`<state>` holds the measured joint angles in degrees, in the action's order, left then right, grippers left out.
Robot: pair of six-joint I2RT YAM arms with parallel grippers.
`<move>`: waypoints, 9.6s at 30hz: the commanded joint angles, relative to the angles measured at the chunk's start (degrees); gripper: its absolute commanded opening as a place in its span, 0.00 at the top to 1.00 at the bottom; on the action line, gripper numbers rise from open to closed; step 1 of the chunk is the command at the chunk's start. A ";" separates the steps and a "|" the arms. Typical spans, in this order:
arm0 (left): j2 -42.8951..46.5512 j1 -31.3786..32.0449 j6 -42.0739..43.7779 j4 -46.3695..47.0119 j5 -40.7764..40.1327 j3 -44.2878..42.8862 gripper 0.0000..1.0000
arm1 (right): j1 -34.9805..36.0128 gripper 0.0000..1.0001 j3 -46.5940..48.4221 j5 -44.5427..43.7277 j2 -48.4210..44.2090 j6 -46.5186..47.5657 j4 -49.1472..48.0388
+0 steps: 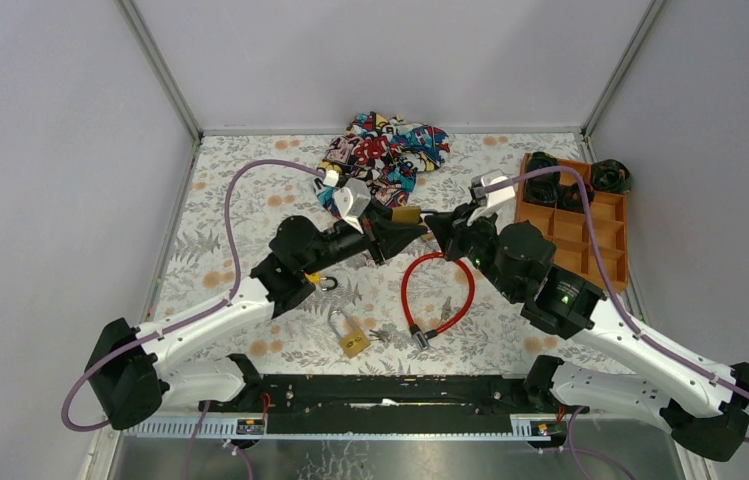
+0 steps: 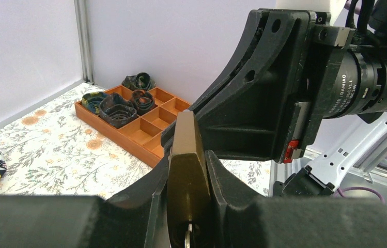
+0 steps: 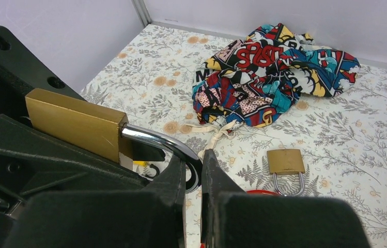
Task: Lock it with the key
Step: Lock the lock, then place the lock at the center of the board, then place the key at the center of the board, then pick up the lock from the center of the board.
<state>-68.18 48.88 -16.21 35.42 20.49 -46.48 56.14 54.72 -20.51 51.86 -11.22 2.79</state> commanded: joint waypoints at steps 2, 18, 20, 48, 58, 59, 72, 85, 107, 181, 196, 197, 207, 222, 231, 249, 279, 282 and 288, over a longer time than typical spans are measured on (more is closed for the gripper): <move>-6.13 5.13 0.33 -4.46 6.65 -0.12 1.00 | 8.55 1.00 6.03 32.48 1.04 -11.73 -28.60; 1.88 1.51 -8.25 2.29 19.77 -0.27 1.00 | 8.53 0.75 7.55 22.73 -10.56 5.14 5.29; 2.39 1.48 -10.16 2.77 21.47 -1.35 1.00 | 8.47 0.61 8.95 24.24 -10.57 7.16 9.65; 7.22 -0.96 -13.68 5.25 25.65 -3.10 1.00 | 8.46 0.50 16.53 21.69 -6.04 9.49 28.54; 7.40 -1.09 -14.55 6.33 25.82 -2.47 1.00 | 8.39 0.62 14.93 21.05 -4.67 9.82 25.07; 7.43 -1.07 -14.55 6.21 25.96 -2.43 1.00 | 8.33 0.63 14.74 21.35 -4.66 9.93 24.31; 8.22 -0.98 -14.60 6.96 25.87 -1.53 1.00 | 3.98 1.00 13.41 30.58 -3.45 9.43 19.91; 9.73 -1.96 9.70 -0.79 18.47 7.00 0.26 | 0.29 1.00 6.76 26.69 -6.82 7.44 16.09; 9.44 -18.02 32.99 -38.17 47.94 2.31 0.28 | 0.15 1.00 10.08 32.31 -2.58 10.61 27.14; 19.24 -55.50 112.22 -90.52 11.63 17.31 0.10 | 1.60 0.49 50.22 50.31 74.33 -16.96 21.92; 21.01 -53.92 -9.79 -37.55 6.86 12.97 0.01 | -18.39 0.00 49.60 20.83 56.46 7.78 42.84; 20.90 -53.92 -14.12 -36.89 4.69 14.00 0.02 | -19.98 0.00 49.68 20.78 56.77 8.32 43.54; 18.63 -53.94 -56.97 -28.53 -2.90 34.07 0.01 | -26.00 0.00 51.87 18.52 64.41 12.89 45.53; 15.40 -53.93 -55.69 -26.85 -4.45 35.05 0.01 | -25.95 0.14 39.59 26.13 60.35 3.28 44.09; 15.81 -54.33 -54.48 -24.63 -4.39 33.56 0.02 | -9.40 0.23 35.16 36.95 56.85 8.82 28.74; 17.98 -56.14 -37.73 -44.66 -19.52 20.68 0.02 | -3.98 0.00 48.10 54.40 79.25 45.02 13.11; 24.13 -57.34 44.68 -42.14 29.30 11.71 0.27 | -10.15 1.00 59.37 70.46 75.39 14.31 23.28; 25.08 -56.94 71.09 -62.69 43.51 6.77 0.29 | -11.43 1.00 56.16 71.94 68.60 13.53 25.69; 26.32 -50.99 91.37 -71.23 47.91 1.70 0.14 | -11.46 1.00 50.48 69.26 57.94 10.92 29.28</move>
<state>-42.98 -5.98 49.06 -23.55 58.41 -41.82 42.87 107.22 44.69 120.64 5.13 31.31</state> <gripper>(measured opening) 0.814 0.524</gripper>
